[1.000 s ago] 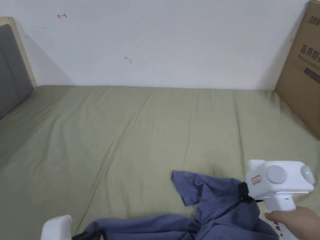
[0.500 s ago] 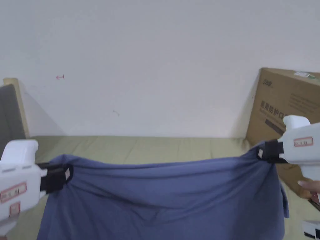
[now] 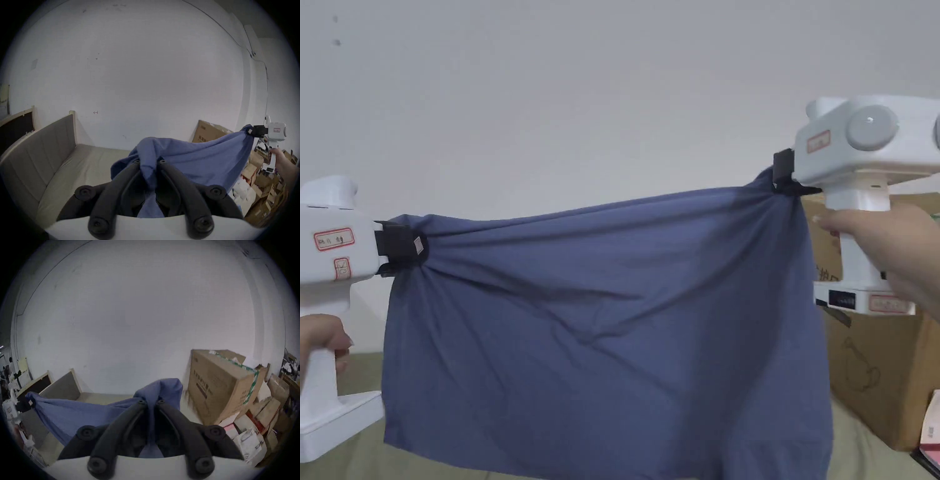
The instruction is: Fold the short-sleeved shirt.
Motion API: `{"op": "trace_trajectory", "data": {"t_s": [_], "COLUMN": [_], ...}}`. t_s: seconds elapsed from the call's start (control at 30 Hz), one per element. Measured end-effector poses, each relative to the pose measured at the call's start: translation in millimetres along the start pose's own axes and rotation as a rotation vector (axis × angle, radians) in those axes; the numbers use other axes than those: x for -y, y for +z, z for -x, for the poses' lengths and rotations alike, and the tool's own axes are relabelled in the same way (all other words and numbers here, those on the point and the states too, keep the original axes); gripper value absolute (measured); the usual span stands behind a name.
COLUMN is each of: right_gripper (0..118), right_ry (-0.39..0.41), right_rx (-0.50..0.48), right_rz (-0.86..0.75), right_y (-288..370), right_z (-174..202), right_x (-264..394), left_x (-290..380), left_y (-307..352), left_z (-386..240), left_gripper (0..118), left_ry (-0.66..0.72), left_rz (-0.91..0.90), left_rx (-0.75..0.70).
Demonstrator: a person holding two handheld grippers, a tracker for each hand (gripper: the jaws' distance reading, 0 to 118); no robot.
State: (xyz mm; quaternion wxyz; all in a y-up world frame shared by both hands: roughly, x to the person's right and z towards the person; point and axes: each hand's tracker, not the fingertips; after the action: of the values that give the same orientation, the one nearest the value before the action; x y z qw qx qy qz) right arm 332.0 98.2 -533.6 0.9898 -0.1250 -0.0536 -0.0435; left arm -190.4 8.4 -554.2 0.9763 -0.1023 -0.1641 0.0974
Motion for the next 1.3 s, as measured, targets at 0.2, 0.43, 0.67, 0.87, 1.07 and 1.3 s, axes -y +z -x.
{"op": "trace_trajectory", "data": {"t_s": [0.2, 0.43, 0.67, 0.87, 1.07, 1.3], "right_gripper": [4, 4, 4, 4, 4, 5], "right_ry": [0.052, 0.130, 0.050, 0.027, -0.093, -0.038], "right_rx": [0.051, 0.091, 0.125, 0.053, -0.011, 0.076], "right_rz": [-0.076, 0.001, 0.418, 0.779, 0.801, 0.876], "right_y": [-49, -119, -136, -43, 78, 127], "right_z": [11, 9, -41, -95, -118, -105], "right_x": [-18, 70, 311, 470, 507, 516], "left_x": [-10, 58, 250, 381, 413, 403], "left_y": [-67, -136, -133, -55, 39, 89], "left_z": [14, 26, 34, 39, 23, 4], "left_gripper": [9, 9, 9, 9, 9, 9], "left_ry": [0.048, 0.050, 0.129, 0.168, 0.217, 0.279], "left_rz": [-0.049, 0.047, 0.512, 0.915, 1.005, 1.020], "left_rx": [-0.005, -0.068, -0.100, -0.065, -0.072, -0.064]}}
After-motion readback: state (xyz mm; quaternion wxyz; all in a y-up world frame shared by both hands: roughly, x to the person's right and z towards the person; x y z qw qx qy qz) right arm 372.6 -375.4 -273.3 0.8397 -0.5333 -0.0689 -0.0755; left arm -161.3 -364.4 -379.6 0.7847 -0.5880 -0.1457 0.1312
